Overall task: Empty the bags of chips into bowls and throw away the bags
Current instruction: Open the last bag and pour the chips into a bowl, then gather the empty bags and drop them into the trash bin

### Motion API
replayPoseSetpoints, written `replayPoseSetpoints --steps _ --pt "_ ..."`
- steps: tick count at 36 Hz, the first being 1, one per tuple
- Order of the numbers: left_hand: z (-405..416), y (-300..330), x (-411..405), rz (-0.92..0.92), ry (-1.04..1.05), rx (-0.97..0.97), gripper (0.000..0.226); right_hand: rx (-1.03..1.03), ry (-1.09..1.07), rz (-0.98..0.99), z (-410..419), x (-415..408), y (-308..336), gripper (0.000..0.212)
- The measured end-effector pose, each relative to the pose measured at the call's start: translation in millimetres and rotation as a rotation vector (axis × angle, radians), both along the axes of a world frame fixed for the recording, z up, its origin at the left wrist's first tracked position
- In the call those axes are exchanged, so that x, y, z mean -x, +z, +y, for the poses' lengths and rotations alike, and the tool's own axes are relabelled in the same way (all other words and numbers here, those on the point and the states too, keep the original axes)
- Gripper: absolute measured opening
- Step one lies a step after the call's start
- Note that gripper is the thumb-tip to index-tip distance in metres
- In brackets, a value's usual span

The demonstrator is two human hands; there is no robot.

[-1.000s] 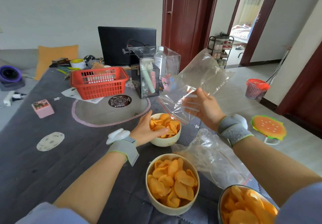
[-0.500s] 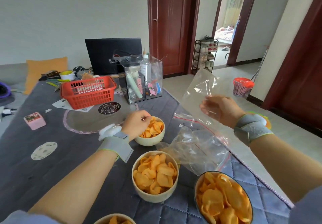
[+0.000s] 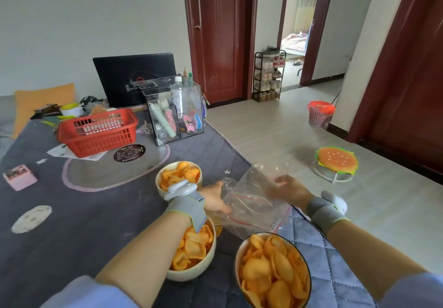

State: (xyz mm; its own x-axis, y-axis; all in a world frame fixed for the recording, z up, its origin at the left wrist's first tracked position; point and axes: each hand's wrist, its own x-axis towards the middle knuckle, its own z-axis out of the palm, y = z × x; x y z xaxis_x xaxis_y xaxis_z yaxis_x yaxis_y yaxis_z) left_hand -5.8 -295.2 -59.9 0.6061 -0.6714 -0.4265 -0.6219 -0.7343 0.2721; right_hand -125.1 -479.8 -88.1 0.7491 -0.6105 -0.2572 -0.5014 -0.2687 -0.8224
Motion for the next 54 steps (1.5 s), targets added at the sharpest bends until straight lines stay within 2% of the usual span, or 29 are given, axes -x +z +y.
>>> replayPoseSetpoints --steps 1,3,4,7,10,13,15,18,20,23,26,27,29,31,32,35,39,41,43,44,46,47,50,51,54 --pt "-1 -1 0 0.003 0.002 -0.009 0.087 0.044 -0.004 0.007 -3 0 -2 0.031" --pt "-7 -6 -3 -0.002 0.003 -0.010 0.087 0.052 -0.022 0.021 -7 5 0 0.052" --pt "-6 -6 -5 -0.017 0.006 -0.017 0.086 0.046 -0.015 0.043 -4 6 5 0.053" --pt "-11 -9 -8 -0.074 0.006 -0.059 0.093 -0.010 -0.037 0.065 -10 20 14 0.031" --pt "-18 -12 -11 -0.034 0.012 -0.123 0.108 -0.172 -0.165 -0.100 -31 36 8 0.013" --pt "-18 -15 -14 0.029 0.039 -0.127 0.108 -0.400 -0.313 -0.226 -43 41 -1 0.013" --pt "-19 -18 -14 0.113 0.045 -0.072 0.092 -0.468 -0.321 -0.262 -42 41 -4 0.010" --pt "-23 -21 -14 0.188 0.032 0.053 0.032 -0.564 -0.277 -0.318 -37 44 -4 0.021" --pt "-26 -16 -12 0.188 0.075 0.116 0.012 -0.638 -0.229 -0.359 -36 46 -4 0.033" --pt "-28 -4 -14 0.222 0.178 0.260 0.026 -0.679 -0.213 -0.428 -38 42 -8 0.056" --pt "-26 7 -12 0.290 0.291 0.472 0.020 -0.692 -0.319 -0.479 -35 38 0 0.059" --pt "-24 13 -12 0.312 0.332 0.549 0.017 -0.709 -0.353 -0.513 -36 37 4 0.056" --pt "-18 25 -10 0.354 0.390 0.670 0.015 -0.721 -0.385 -0.586 -34 35 14 0.033" --pt "-10 41 -7 0.372 0.440 0.788 0.016 -0.765 -0.346 -0.633 -29 31 27 0.014" --pt "-4 51 -4 0.387 0.471 0.846 0.017 -0.782 -0.343 -0.650 -24 29 35 0.012" --pt "15 79 1 0.399 0.546 0.975 0.008 -0.839 -0.250 -0.705 -8 18 61 0.015" --pt "66 117 12 0.277 0.616 1.094 0.009 -0.883 -0.098 -0.773 34 -7 93 0.013" --pt "102 131 18 0.200 0.676 1.160 0.014 -0.899 0.024 -0.765 70 -17 114 0.006" --pt "143 145 32 0.097 0.747 1.215 0.015 -0.904 0.145 -0.691 110 -25 131 0.039" --pt "147 146 36 0.092 0.748 1.211 0.016 -0.898 0.173 -0.677 116 -26 137 0.044" --pt "187 153 52 0.044 0.800 1.230 0.018 -0.915 0.299 -0.646 154 -28 149 0.023" --pt "207 157 64 0.034 0.824 1.255 0.017 -0.914 0.337 -0.632 170 -29 151 0.019" --pt "274 162 100 0.010 0.925 1.277 0.015 -0.842 0.429 -0.577 231 -25 164 0.040" --pt "299 163 116 -0.003 0.960 1.305 0.013 -0.834 0.485 -0.567 255 -21 164 0.041" --pt "349 158 150 -0.167 1.022 1.326 0.009 -0.807 0.605 -0.552 305 -8 165 0.021"
